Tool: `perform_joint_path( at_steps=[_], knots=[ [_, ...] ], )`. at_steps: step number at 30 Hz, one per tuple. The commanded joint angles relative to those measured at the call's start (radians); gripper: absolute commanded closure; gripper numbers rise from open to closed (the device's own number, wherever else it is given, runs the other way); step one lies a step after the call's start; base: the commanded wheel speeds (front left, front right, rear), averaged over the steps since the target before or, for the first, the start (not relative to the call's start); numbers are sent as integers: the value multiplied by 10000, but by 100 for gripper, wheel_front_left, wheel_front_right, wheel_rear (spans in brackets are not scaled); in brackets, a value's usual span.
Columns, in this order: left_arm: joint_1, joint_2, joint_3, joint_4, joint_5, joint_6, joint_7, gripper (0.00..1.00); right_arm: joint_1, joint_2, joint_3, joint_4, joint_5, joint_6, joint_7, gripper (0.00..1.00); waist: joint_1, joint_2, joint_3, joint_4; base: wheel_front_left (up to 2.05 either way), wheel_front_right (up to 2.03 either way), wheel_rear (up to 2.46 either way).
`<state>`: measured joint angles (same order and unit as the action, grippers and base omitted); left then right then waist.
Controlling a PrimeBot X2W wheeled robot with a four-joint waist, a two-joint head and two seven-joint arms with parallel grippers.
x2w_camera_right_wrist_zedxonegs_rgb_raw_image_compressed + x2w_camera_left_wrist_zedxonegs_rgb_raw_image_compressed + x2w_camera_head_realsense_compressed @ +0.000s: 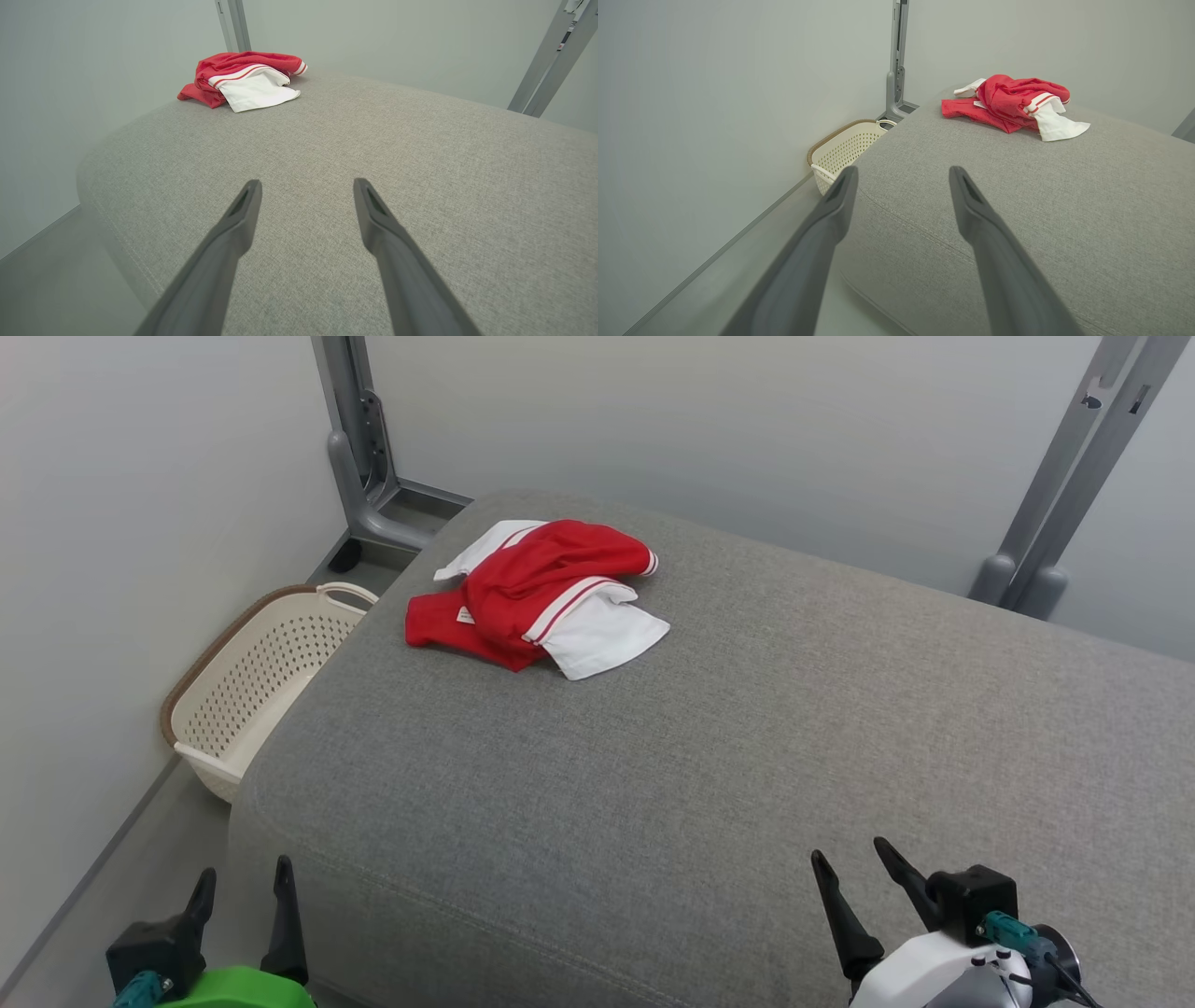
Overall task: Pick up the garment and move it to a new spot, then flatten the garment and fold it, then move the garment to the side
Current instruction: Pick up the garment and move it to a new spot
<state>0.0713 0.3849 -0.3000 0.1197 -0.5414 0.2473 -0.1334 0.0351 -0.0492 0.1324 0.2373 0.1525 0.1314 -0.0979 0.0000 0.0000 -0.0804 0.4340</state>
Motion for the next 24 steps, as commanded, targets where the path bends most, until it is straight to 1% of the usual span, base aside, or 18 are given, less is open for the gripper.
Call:
perform_joint_path(
  at_steps=[1, 4, 9, 13, 15, 18, 24],
  knots=[
    [-212, -42, 4, -28, -51, -53, 66, 0, -86, -24, 7, -48, -89, -15, 33, 0, 0, 0, 41, -46, 0, 0, 0],
    [-671, -53, -195, 206, -170, -322, 481, 0, -131, -26, -12, -150, -205, -15, 136, 0, 0, 0, 177, -151, 0, 0, 0],
    [-2332, -215, -641, 1186, -587, -905, 2047, 0, -218, -26, -54, -555, -572, -15, 476, 0, 0, 0, 737, -406, 0, 0, 0],
    [-3983, -261, -892, 2229, -820, -1359, 3448, 0, -549, -29, 178, -1088, -1052, -15, 911, 0, 0, 0, 1538, -1002, 0, 0, 0],
    [-4873, -247, -947, 2642, -874, -1568, 3905, 0, -727, -33, 254, -1351, -1361, -15, 1116, 0, 0, 0, 1954, -1297, 0, 0, 0],
    [-5994, -319, -967, 3268, -965, -1794, 4397, 0, -900, -205, 267, -1777, -1564, -15, 1413, 0, 0, 0, 2553, -1616, 0, 0, 0],
    [-7774, -316, -742, 4384, -1176, -2058, 4828, 0, -1135, -722, 575, -2544, -1711, -15, 1941, 0, 0, 0, 3589, -2172, 0, 0, 0]
  ],
)
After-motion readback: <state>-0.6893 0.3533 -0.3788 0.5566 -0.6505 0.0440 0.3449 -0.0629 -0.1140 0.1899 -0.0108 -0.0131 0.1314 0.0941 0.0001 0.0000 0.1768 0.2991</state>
